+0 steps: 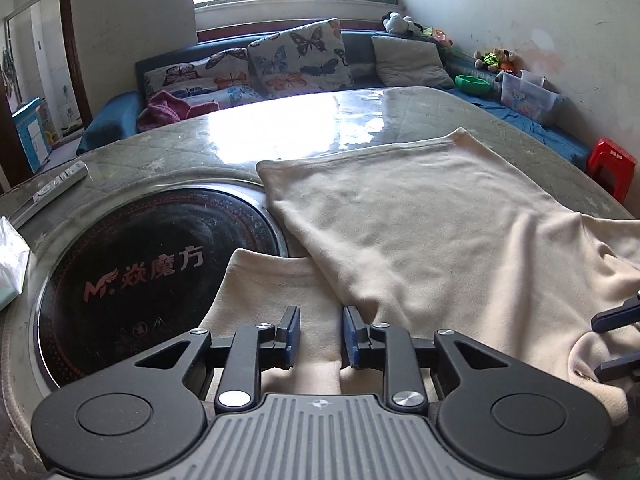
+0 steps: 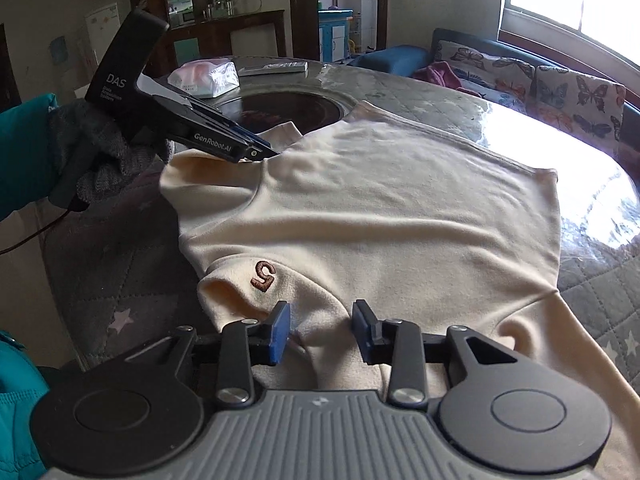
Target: Fold clothes
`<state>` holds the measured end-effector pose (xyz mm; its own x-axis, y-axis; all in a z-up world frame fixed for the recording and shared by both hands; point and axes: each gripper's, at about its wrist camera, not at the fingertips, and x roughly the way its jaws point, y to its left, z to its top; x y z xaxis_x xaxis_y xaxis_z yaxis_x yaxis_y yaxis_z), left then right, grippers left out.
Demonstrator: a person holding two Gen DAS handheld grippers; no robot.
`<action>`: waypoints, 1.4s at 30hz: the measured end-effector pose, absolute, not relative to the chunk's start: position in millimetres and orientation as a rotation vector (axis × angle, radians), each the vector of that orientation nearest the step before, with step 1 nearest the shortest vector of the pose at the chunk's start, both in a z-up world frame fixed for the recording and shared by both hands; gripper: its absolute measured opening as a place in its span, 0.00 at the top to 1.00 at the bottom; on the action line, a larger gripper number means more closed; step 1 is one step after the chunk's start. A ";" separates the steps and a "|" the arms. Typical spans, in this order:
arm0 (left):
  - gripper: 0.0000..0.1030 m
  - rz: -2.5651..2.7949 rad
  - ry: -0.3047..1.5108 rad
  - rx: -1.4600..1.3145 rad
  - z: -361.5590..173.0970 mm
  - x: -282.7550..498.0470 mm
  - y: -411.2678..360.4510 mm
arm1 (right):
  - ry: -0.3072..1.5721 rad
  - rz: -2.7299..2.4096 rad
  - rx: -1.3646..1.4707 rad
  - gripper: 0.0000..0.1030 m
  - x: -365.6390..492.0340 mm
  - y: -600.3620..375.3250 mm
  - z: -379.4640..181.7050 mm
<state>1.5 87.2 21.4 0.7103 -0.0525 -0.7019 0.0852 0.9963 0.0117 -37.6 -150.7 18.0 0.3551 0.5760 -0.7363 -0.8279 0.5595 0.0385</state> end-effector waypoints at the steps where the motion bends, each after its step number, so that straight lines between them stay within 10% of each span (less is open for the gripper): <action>1: 0.74 -0.077 0.773 0.047 21.2 1.0 87.3 | 0.778 0.934 -0.372 0.66 -37.7 -150.6 17.8; 3: 0.95 -0.079 0.764 0.051 20.9 0.0 87.5 | 0.778 0.933 -0.372 0.66 -37.7 -150.4 17.7; 22: 0.96 0.402 0.554 -0.320 38.3 -132.2 199.3 | 0.777 0.932 -0.381 0.62 -38.8 -150.4 19.0; 33: 0.65 0.465 0.592 -0.277 29.6 -124.3 208.4 | 0.749 0.990 -0.348 0.61 -39.6 -146.5 47.2; 38: 0.95 0.461 0.630 -0.192 19.2 -106.4 205.3 | 0.756 0.994 -0.322 0.61 -31.4 -127.6 36.4; 42: 1.00 0.493 0.638 -0.094 17.0 -98.9 203.5 | 0.793 1.005 -0.307 0.61 -28.1 -119.2 24.5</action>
<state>-98.9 203.5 17.0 0.6923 0.4123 -0.5922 -0.4693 0.8807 0.0645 -28.1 -119.2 24.5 0.2926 0.6337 -0.7161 -0.8438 0.5234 0.1184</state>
